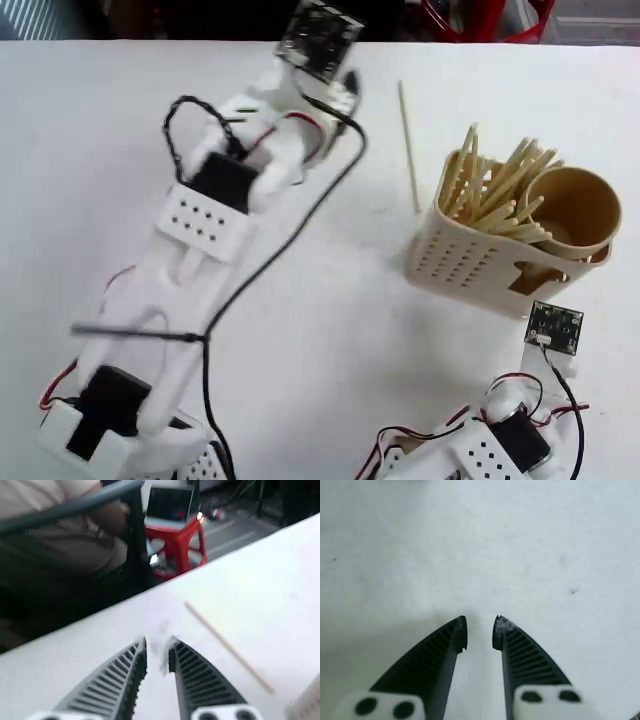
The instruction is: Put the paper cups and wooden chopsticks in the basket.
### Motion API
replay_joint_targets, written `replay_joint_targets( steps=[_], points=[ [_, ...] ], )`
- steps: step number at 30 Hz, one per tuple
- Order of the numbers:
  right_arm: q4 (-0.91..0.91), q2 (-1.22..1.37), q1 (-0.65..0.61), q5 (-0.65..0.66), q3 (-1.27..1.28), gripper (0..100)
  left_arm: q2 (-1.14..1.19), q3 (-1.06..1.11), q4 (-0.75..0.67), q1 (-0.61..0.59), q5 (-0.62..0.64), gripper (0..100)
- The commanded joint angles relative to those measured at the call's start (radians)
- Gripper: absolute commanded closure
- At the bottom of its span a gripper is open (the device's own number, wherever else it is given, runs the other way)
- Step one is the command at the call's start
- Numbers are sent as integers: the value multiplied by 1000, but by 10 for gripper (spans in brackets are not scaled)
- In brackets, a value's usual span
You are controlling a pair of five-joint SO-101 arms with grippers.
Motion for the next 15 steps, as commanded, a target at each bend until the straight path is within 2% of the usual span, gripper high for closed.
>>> replay_joint_targets(
  steps=[1,4,7,10,12,15],
  points=[
    [-15,-5,-8,12,-2,904,-42,222,0,-125,11,906],
    [-10,-5,-8,66,-15,904,-42,430,-107,-151,11,906],
    [-7,-4,-8,72,-72,903,-45,626,-356,-151,11,906],
    [19,5,-4,78,-203,880,-44,721,-552,-156,5,906],
    [50,19,-5,80,-307,844,-42,747,-601,-156,5,906],
    [101,96,1,97,-528,827,-44,752,-603,-154,5,906]
  ],
)
